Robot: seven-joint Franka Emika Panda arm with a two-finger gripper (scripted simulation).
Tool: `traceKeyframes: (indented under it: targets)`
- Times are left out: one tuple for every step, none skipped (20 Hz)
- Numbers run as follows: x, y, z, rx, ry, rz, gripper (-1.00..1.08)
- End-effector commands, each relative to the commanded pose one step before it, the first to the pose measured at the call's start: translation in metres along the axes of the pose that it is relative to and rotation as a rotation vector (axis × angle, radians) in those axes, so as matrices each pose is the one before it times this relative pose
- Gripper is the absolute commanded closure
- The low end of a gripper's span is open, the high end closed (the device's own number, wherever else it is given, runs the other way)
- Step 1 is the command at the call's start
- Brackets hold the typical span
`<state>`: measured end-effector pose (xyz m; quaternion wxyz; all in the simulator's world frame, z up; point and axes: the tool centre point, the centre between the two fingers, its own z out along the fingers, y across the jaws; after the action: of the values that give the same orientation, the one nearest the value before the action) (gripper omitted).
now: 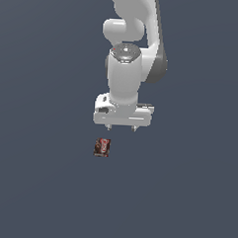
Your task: Pick up the object and move it to a goal position.
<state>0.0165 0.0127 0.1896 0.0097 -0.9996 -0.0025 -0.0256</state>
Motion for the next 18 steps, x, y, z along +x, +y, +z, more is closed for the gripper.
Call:
traceKeyframes:
  targets:
    - [0.0,0.00001,0.0,0.0,0.0,0.0,-0.92]
    - [-0.00002,-0.00048,-0.00014,0.00032,0.0002,-0.00058,-0.92]
    - [-0.00008,-0.0016,-0.00049,0.00123,0.0007,-0.00205,-0.92]
    - [-0.00012,-0.00253,-0.00075,0.00189,0.00107,-0.00317,-0.92]
    - [-0.00018,-0.00356,-0.00106,0.00267,0.00151,-0.00449,-0.92]
    - [-0.00023,-0.00452,-0.00133,0.00337,0.0019,-0.00572,-0.92]
    - [-0.00028,-0.00537,-0.00155,0.00398,0.00224,-0.00681,-0.92]
    - [-0.00026,-0.00496,-0.0014,0.00367,0.00206,-0.00632,-0.92]
    - [-0.0002,-0.00391,-0.00106,0.00288,0.00161,-0.00499,-0.92]
    - [-0.00014,-0.00285,-0.00074,0.00211,0.00116,-0.00364,-0.92]
    - [-0.00009,-0.00184,-0.00044,0.00138,0.00075,-0.00237,-0.92]
    - [-0.00003,-0.00077,-0.00014,0.00059,0.0003,-0.00099,-0.92]
    - [0.0,0.00007,0.00004,0.0,0.0,0.0,-0.92]
    - [0.00006,0.00112,0.00024,-0.00089,-0.00048,0.00152,-0.92]
    - [-0.00004,0.00005,-0.00025,0.0,0.0,0.0,-0.92]
    - [0.00001,0.00003,0.00009,0.0,0.0,0.0,-0.92]
    - [0.00011,0.0007,0.00074,-0.00033,-0.00034,0.00085,-0.92]
    - [0.00018,0.00116,0.00129,-0.00025,-0.00059,0.00122,-0.92]
